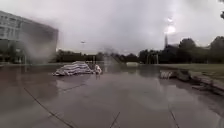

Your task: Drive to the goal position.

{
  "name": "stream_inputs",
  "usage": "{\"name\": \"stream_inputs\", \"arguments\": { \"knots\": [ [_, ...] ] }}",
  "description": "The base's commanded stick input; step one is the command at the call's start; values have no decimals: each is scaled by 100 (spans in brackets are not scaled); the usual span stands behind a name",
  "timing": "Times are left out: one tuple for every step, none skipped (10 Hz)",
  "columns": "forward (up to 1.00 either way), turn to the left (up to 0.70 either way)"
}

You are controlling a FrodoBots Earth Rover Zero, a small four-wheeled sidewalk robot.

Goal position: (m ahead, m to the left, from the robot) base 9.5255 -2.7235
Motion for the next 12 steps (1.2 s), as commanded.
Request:
{"name": "stream_inputs", "arguments": {
  "knots": [
    [70,-5],
    [70,0],
    [70,0],
    [70,0],
    [70,0],
    [70,0],
    [70,0],
    [70,0],
    [70,0],
    [70,0],
    [70,0],
    [70,0]
  ]
}}
